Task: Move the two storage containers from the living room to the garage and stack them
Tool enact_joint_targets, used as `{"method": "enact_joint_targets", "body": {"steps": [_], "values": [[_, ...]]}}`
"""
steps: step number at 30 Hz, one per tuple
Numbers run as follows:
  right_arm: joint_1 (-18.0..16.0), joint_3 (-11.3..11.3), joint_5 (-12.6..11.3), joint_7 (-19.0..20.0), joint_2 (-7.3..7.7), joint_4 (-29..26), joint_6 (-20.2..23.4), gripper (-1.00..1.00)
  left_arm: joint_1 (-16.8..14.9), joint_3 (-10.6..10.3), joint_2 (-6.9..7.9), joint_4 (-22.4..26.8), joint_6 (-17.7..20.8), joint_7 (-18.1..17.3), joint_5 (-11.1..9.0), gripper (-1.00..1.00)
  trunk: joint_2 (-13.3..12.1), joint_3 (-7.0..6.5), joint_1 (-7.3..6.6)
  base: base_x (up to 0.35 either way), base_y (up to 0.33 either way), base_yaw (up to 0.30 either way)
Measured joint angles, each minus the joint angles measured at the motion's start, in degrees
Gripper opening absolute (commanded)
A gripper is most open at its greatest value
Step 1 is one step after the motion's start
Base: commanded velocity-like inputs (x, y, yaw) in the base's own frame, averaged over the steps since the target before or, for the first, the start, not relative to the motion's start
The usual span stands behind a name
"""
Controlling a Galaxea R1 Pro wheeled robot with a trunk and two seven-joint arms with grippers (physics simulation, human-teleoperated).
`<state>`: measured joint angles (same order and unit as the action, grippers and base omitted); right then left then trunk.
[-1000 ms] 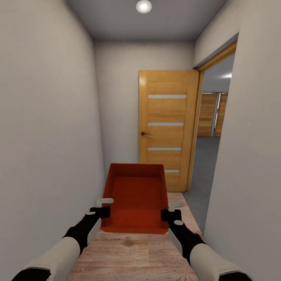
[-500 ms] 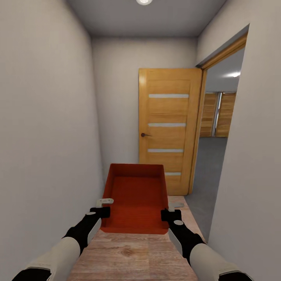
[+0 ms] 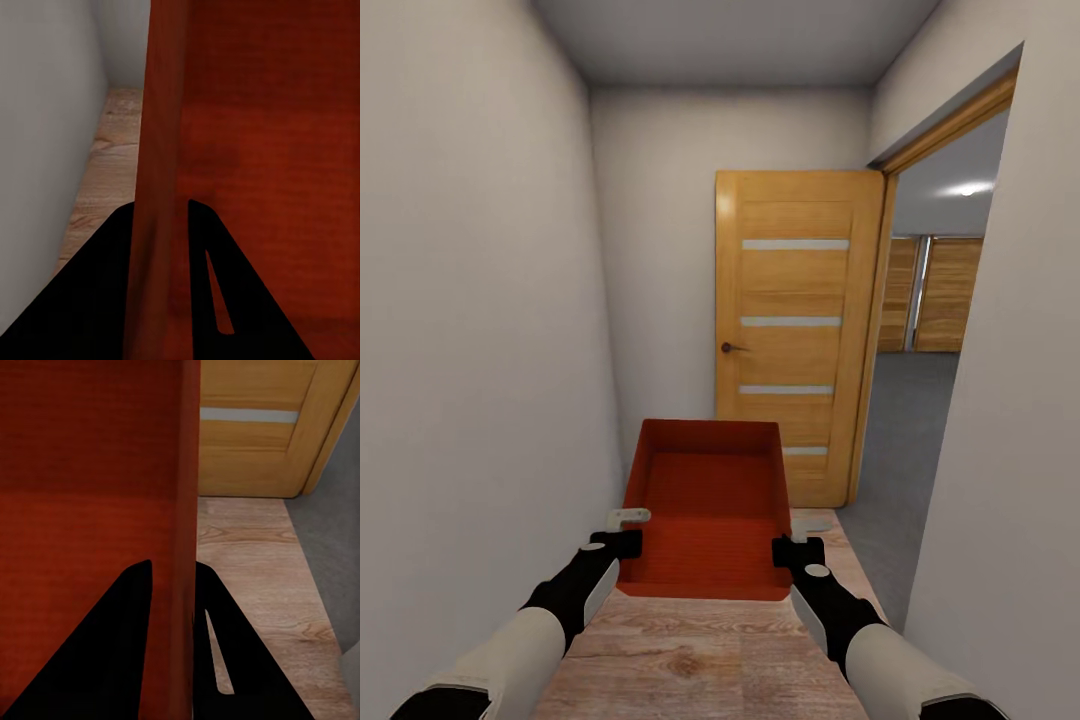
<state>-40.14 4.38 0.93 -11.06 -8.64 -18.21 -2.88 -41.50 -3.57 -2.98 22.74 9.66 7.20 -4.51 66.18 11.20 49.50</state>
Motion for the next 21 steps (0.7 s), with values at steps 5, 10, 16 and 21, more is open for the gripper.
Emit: {"method": "enact_joint_targets", "body": {"steps": [5,10,16,21], "values": [[-0.03,0.02,0.0,-0.01,-0.01,-0.01,0.09,-1.0,0.0,0.01,0.01,0.02,0.07,0.0,-0.03,-1.0,0.0,0.0,0.0,0.003,0.0,-0.024],[0.01,-0.03,0.0,-0.04,-0.03,-0.03,0.13,-1.0,-0.01,-0.07,0.03,0.02,0.17,-0.01,-0.04,-1.0,0.0,0.0,0.0,0.0,0.0,-0.192],[0.0,-0.06,0.0,-0.04,-0.04,-0.02,0.14,-1.0,-0.01,-0.08,0.05,0.09,0.26,-0.01,-0.02,-1.0,0.0,0.0,0.0,0.0,0.0,-0.239],[0.01,-0.05,0.0,-0.04,-0.03,-0.02,0.14,-1.0,-0.01,-0.04,0.03,0.05,0.22,-0.01,0.0,-1.0,0.0,0.0,0.0,0.004,0.002,-0.246]]}}
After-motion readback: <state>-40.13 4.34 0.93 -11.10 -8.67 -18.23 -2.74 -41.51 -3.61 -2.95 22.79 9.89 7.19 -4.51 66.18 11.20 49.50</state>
